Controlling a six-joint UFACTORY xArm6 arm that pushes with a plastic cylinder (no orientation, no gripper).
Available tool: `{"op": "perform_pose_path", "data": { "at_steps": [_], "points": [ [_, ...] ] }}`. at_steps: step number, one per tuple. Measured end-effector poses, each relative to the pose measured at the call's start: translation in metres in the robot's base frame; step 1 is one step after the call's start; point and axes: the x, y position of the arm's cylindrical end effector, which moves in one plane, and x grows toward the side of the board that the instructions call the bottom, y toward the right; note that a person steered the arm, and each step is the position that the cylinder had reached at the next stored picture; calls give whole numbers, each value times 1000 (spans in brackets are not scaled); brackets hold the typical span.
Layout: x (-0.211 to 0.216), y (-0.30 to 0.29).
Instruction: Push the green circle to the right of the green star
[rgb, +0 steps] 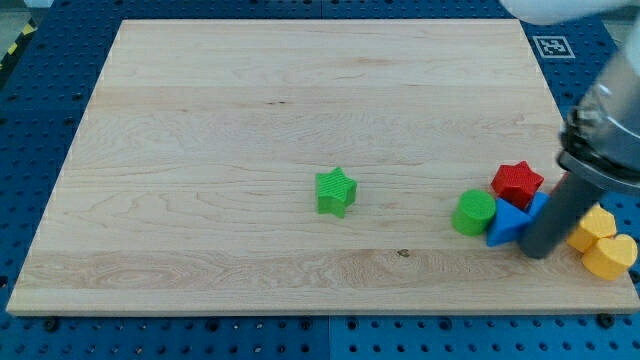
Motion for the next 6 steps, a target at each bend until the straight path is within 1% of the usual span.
{"op": "perform_pose_path", "data": {
  "at_steps": [1, 2, 3, 5, 6],
  "points": [
    [-2, -10],
    [-14, -28],
    [-17, -33],
    [-27, -65],
    [-15, -73]
  ]
}}
